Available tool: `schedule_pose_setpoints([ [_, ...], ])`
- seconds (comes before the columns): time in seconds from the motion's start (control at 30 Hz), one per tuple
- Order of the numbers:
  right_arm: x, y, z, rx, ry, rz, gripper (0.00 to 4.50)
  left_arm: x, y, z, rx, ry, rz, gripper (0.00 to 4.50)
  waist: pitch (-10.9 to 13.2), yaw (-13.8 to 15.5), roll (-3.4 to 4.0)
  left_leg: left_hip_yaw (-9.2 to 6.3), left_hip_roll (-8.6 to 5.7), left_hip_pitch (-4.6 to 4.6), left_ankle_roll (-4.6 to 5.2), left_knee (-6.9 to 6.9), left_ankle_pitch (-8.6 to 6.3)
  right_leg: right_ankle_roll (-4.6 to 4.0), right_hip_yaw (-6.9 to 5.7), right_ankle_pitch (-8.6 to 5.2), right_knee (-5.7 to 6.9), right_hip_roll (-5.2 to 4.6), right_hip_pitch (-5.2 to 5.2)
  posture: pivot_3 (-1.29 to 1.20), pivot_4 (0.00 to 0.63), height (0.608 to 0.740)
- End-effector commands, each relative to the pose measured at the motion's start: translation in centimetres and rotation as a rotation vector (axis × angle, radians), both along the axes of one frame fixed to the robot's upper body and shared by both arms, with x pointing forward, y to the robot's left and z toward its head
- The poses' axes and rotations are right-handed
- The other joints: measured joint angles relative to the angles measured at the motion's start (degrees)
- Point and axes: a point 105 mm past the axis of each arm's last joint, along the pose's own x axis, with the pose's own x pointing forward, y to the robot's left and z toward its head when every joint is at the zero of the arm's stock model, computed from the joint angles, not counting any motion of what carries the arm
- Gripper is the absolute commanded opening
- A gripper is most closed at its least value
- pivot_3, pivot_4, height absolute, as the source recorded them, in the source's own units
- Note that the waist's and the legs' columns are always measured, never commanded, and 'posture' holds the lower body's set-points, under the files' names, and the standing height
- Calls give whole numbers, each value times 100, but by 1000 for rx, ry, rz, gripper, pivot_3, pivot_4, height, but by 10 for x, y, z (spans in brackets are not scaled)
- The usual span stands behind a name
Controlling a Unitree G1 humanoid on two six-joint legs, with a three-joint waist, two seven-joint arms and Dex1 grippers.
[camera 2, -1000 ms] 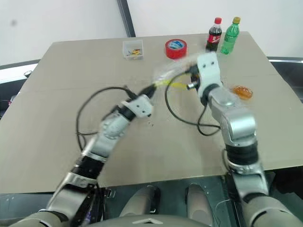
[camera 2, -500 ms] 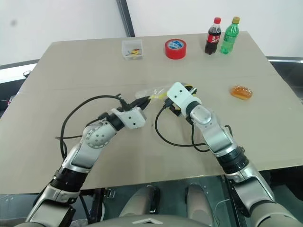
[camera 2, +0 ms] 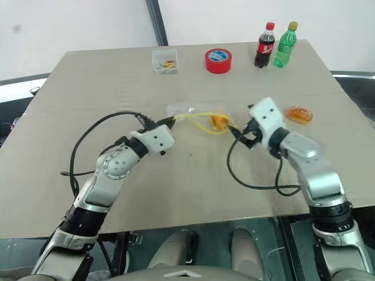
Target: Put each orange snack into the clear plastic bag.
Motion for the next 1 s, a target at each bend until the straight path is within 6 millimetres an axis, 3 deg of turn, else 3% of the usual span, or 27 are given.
schedule_pose_setpoints([
  [0.03,13,-50,11,-108,-61,-151,4387,1,-2,18,-16,-61,1,0,1,25,-1,3,-2,0,-1,0,0,0,1,0,-1,-2,0,0,150,736],
  [0.2,43,-116,-11,-251,9,-294,4387,3,-7,23,-34,-62,-11,0,2,41,-4,15,-2,5,-3,0,2,0,7,0,-1,-1,1,0,150,736],
  [0.33,66,-148,-29,-280,62,-384,4387,1,-10,22,-39,-58,-20,0,5,-9,-7,28,1,14,-14,-3,9,0,19,0,-1,1,5,0,150,736],
  [0.57,78,-165,-54,-227,152,-476,4387,-5,-10,21,-52,-52,-7,0,6,-77,-8,37,6,8,-14,-6,8,0,28,0,-15,-1,4,0,150,736],
  [0.73,79,-167,-55,-142,175,-492,4387,-9,-7,20,-60,-45,14,0,5,-72,-9,36,7,10,-11,-4,7,0,29,0,-13,-1,6,0,150,736],
  [0.97,81,-156,-49,-79,151,-421,1120,-8,-3,19,-83,-39,44,0,6,-75,-9,35,6,10,-10,-3,6,1,30,1,-10,-1,6,0,150,736],
  [1.0,82,-153,-46,-66,133,-398,1120,-8,-2,19,-93,-35,49,0,6,-78,-8,35,6,10,-10,-3,6,1,30,1,-10,-1,6,0,150,736],
])
